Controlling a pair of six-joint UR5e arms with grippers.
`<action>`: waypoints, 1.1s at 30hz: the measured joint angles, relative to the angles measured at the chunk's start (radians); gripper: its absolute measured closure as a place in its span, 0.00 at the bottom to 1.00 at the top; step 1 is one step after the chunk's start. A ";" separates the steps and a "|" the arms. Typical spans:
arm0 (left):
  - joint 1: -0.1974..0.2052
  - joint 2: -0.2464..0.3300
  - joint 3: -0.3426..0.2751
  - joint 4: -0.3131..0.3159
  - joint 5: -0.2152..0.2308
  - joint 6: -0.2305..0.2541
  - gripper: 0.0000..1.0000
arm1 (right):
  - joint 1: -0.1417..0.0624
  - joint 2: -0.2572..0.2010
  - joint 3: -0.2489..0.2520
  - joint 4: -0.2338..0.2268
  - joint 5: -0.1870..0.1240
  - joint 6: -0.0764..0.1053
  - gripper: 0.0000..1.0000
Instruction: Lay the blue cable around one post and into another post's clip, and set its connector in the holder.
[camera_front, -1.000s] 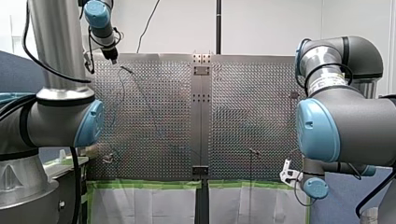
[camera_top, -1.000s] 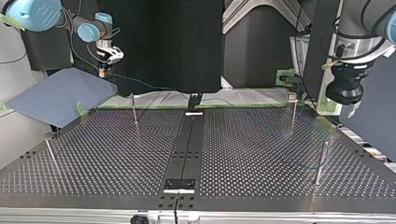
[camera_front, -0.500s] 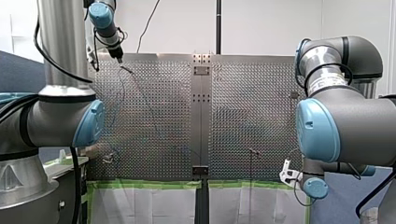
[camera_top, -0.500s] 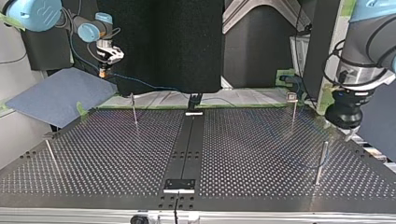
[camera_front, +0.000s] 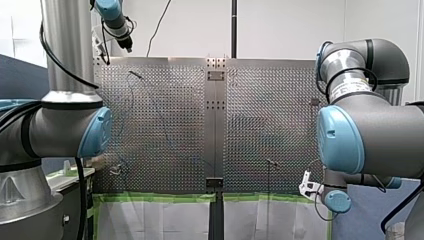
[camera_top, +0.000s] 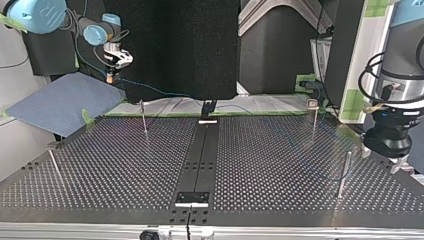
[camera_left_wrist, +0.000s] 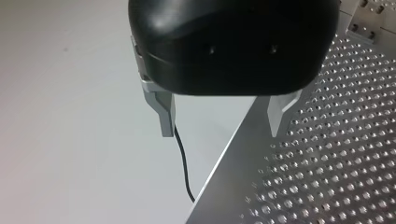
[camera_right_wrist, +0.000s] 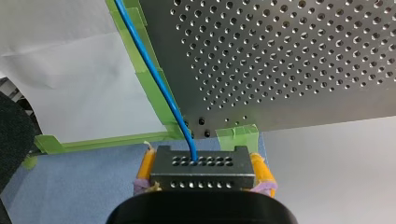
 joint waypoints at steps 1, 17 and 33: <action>0.000 -0.001 0.004 -0.006 -0.001 0.001 0.02 | 0.000 0.000 0.000 0.000 0.000 0.000 1.00; -0.018 -0.001 -0.039 -0.045 -0.047 0.029 0.02 | 0.003 0.000 0.000 0.000 0.000 0.003 1.00; -0.036 0.000 -0.040 -0.107 -0.147 0.076 0.02 | 0.009 0.000 0.000 0.002 0.000 0.002 1.00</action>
